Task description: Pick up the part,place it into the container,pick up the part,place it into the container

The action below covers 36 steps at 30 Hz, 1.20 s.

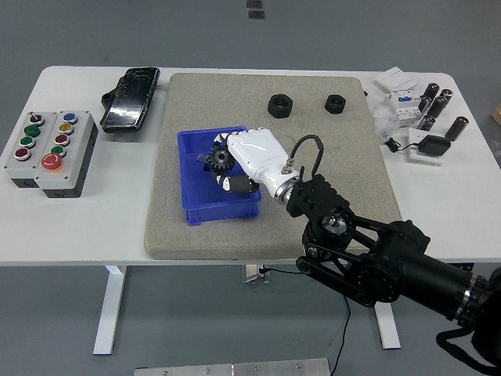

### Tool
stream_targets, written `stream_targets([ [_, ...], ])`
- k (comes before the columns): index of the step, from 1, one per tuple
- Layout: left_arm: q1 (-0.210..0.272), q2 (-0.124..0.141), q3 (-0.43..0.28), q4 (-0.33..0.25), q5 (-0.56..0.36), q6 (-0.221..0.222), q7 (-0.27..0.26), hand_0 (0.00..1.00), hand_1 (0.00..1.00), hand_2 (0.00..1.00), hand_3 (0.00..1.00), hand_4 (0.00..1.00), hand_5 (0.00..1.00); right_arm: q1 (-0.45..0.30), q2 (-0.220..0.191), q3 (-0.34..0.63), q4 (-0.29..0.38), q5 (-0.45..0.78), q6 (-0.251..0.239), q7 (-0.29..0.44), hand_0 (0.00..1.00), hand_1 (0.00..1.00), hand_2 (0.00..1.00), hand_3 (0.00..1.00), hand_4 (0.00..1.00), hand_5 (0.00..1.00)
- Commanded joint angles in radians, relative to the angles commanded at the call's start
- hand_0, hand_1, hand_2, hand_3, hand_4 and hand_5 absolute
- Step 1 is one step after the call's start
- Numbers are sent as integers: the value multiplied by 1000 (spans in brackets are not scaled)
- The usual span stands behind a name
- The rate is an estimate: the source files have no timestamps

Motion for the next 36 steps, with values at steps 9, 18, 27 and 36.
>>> stream_targets([
  [9,-4,-2,-25,0,31,-4,11,674,671,592,616,700,318,-7,1,0,-19,6,16,1,468,751,835,852,806,472],
  [18,3,0,-27,0,31,-4,11,675,671,592,616,700,318,-34,-12,73,-2,34,4,9,467,748,829,839,781,448],
  [27,11,-2,-25,0,21,-2,10,674,671,592,615,699,317,-180,-60,302,97,203,-70,101,451,686,761,768,803,476],
  [36,19,2,-19,0,8,0,9,674,671,592,616,700,316,-369,-114,572,106,419,-58,261,468,685,753,761,807,476],
])
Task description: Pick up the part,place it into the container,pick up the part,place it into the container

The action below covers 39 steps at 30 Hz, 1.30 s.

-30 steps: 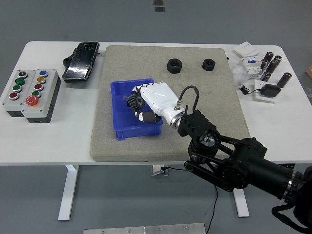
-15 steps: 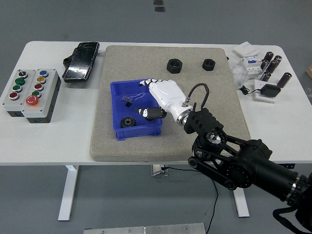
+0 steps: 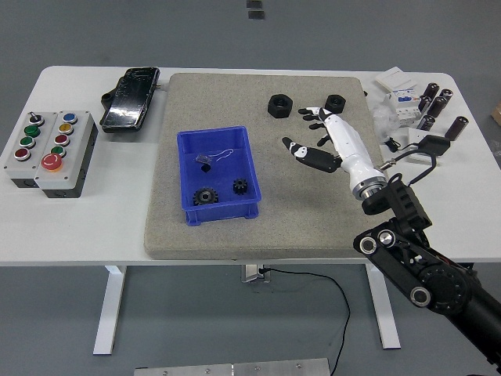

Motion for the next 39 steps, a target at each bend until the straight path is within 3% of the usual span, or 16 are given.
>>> stream_targets([
  [2,0,0,-1,0,1,0,-1,674,671,592,615,699,315,-48,-5,58,-1,58,11,42,499,682,743,724,810,475],
  [7,2,0,3,0,-5,1,-5,674,671,592,615,699,315,-158,0,169,41,203,-35,157,499,682,743,724,810,475],
  [8,4,-1,5,0,-9,1,-5,674,671,592,617,698,315,-181,2,189,54,234,-43,182,611,684,747,710,813,474],
  [10,7,-1,5,0,-14,2,-6,674,671,592,617,698,315,-220,6,219,76,292,-45,225,611,684,747,710,813,474],
  [13,11,-2,4,0,-16,3,-6,674,671,592,617,698,315,-254,12,246,89,380,-2,285,611,684,747,710,813,474],
  [14,11,-2,4,0,-17,3,-6,674,671,592,617,697,314,-261,14,251,89,415,19,302,698,695,746,719,886,563],
  [19,6,1,4,0,-22,4,-11,674,671,592,617,697,314,-283,24,241,89,585,134,365,698,695,746,719,886,563],
  [20,5,1,4,0,-23,4,-12,674,671,591,618,697,314,-286,28,237,89,619,159,375,716,702,744,734,974,711],
  [25,4,0,6,0,-27,4,-13,674,671,591,618,697,314,-285,40,237,78,769,254,400,716,702,744,734,974,711],
  [26,3,0,6,0,-28,4,-13,674,671,591,618,697,314,-284,41,238,76,792,264,402,806,738,759,734,975,744],
  [31,3,-1,9,0,-32,5,-13,674,671,591,618,697,314,-279,39,253,72,889,291,403,806,738,759,734,975,744],
  [39,0,-5,20,0,-42,5,-16,674,670,591,619,697,314,-274,35,285,80,898,292,400,808,737,761,735,973,781],
])
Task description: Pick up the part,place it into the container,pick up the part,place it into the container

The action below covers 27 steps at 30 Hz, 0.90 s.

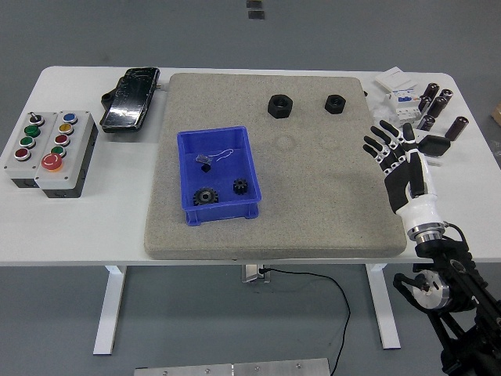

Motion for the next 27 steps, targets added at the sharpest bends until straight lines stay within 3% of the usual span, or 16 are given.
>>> stream_targets([
  [5,-3,2,8,0,-8,0,-4,674,671,591,619,697,314,-6,-8,20,-3,-4,-6,-3,804,736,759,728,970,778],
  [20,-8,3,23,0,-22,-3,-18,674,671,592,619,697,315,3,-5,17,-50,149,27,7,784,723,747,703,948,772],
  [27,-10,2,-5,0,6,-4,-16,674,671,592,619,696,314,1,-6,25,-52,164,30,6,771,718,741,699,946,774],
])
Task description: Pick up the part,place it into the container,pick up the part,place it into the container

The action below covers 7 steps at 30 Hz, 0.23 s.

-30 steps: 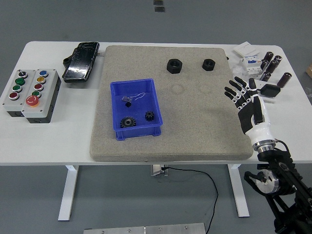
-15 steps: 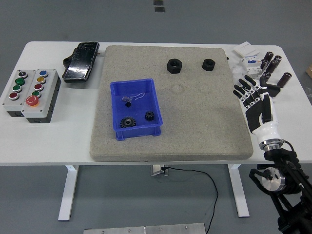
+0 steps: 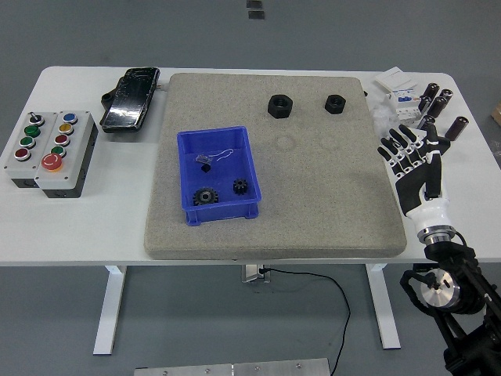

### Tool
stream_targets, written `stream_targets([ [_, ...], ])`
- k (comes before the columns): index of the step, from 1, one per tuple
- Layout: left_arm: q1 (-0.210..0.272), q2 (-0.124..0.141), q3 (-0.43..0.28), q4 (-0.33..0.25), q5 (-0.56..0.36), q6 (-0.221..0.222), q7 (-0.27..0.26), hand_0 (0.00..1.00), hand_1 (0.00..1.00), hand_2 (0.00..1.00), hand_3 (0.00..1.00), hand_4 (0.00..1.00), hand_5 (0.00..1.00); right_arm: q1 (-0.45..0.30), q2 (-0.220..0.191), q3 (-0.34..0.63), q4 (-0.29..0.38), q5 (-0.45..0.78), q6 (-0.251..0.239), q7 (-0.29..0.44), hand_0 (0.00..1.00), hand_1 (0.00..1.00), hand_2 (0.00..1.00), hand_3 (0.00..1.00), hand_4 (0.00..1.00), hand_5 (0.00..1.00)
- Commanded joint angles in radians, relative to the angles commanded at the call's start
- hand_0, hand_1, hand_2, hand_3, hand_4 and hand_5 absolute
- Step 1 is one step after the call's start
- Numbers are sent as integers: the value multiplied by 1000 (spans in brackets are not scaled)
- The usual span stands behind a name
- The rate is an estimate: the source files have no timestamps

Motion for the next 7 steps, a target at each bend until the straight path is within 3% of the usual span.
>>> stream_targets([
  [7,-3,4,-7,0,7,0,0,673,671,592,619,696,314,-5,3,14,-2,1,-9,-10,764,706,729,683,930,764],
])
